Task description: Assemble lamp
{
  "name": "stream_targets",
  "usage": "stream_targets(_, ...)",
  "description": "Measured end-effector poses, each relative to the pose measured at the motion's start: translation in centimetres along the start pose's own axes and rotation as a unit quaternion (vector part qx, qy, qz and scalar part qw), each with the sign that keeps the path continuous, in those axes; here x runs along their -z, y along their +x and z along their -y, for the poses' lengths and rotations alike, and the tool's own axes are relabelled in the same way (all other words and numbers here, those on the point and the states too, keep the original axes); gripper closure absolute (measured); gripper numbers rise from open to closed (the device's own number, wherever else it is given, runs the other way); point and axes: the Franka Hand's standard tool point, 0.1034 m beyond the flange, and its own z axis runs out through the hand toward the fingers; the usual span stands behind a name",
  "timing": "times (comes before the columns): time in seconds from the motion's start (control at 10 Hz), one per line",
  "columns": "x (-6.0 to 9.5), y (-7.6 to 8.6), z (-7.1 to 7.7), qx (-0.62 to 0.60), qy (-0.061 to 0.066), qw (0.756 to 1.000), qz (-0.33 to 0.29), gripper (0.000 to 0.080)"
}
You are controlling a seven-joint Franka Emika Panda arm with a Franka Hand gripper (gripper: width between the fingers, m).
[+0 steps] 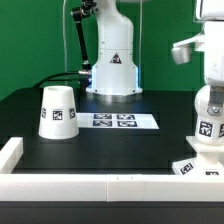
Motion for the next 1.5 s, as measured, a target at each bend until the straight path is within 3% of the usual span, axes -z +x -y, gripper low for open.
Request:
stream_targets(0.4,-0.18,-0.49,-0.09,0.005,0.0,1.0,0.003,0.0101)
stream_targets(0.5,-0.17,-0.51,-0.11,0.005,0.0,1.0,0.003,0.0222)
stream_targets(0.9,-0.19,-0.55,-0.12,-0.033,0.0,0.999,0.003,0.0223)
stream_targets(1.0,-0.17,-0.59,-0.12,-0.096,-0.003,0.995,-0.001,0.0223)
stream_targets(1.3,-0.26,-0.58,0.36,-0.252,-0.015,0.967,-0.015,0.0223)
stream_targets(1.5,-0.33,-0.4,0.33,-0.35,-0.02,0.936,-0.03,0.0222)
